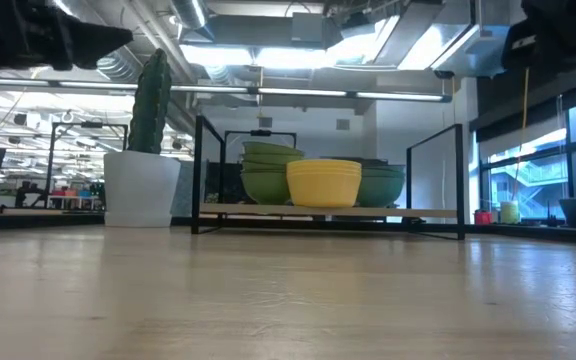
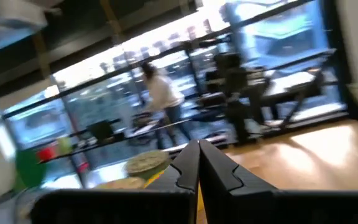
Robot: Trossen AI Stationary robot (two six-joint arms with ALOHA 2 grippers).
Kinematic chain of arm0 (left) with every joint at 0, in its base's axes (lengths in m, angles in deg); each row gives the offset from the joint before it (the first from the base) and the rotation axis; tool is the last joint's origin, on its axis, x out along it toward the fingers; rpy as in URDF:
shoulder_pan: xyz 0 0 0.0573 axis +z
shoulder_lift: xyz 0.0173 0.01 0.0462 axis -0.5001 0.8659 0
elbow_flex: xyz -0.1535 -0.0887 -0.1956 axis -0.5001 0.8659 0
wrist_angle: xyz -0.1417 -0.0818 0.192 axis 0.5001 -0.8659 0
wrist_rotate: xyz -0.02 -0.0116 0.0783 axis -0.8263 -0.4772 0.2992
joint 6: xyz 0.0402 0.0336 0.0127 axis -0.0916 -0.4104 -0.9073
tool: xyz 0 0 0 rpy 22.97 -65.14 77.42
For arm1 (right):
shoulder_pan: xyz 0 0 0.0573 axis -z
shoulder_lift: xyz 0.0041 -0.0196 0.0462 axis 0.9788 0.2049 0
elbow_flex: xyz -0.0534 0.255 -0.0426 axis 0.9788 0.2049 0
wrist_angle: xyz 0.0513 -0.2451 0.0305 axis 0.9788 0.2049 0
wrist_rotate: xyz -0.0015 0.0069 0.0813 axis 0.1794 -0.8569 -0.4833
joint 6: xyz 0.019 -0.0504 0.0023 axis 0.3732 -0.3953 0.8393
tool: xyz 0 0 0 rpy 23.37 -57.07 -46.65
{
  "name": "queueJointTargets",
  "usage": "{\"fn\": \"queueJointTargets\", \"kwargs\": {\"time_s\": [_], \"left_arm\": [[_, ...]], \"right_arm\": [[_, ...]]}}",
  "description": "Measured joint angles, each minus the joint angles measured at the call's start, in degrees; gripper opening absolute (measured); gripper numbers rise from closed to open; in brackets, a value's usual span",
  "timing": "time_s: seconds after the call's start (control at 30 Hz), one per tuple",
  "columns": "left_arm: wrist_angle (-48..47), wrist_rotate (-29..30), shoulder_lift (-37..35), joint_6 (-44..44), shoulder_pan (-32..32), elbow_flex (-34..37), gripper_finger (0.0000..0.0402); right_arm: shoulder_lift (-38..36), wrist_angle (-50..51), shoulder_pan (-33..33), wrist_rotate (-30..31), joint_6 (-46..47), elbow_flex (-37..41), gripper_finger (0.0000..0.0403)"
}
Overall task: Pick & Place Mini bowls
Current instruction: Return to Home Position
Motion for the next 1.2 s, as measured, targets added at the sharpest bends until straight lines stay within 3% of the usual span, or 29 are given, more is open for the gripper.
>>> {"fn": "queueJointTargets", "kwargs": {"time_s": [0.2, 0.43, 0.53, 0.67, 1.03, 1.2], "left_arm": [[-0.7, -8.9, 0.2, -0.6, -0.1, 3.3, 0.0002], [-6.7, -9.2, 0.0, 4.4, 0.5, 3.5, 0.0002], [-7.3, -9.3, 0.1, 5.5, 0.5, 3.5, 0.0001], [-7.4, -9.6, 0.2, 5.5, 0.5, 3.5, 0.0002], [-7.8, -11.9, 0.3, 7.1, 0.5, 3.5, 0.0003], [-7.8, -11.9, 0.3, 11.4, 0.5, 3.5, 0.0003]], "right_arm": [[0.2, -0.4, 0.0, 0.0, 2.1, 1.3, 0.0004], [0.0, -6.9, 1.3, 2.7, 3.3, 7.7, 0.0004], [0.2, -5.2, 2.8, 4.4, 3.6, 7.6, 0.0004], [0.1, -5.3, 4.1, 1.2, 3.9, 7.6, 0.0004], [0.1, -5.1, 4.8, 0.9, 4.4, 7.6, 0.0004], [0.1, -4.2, 4.8, 4.1, 4.5, 7.6, 0.0013]]}}
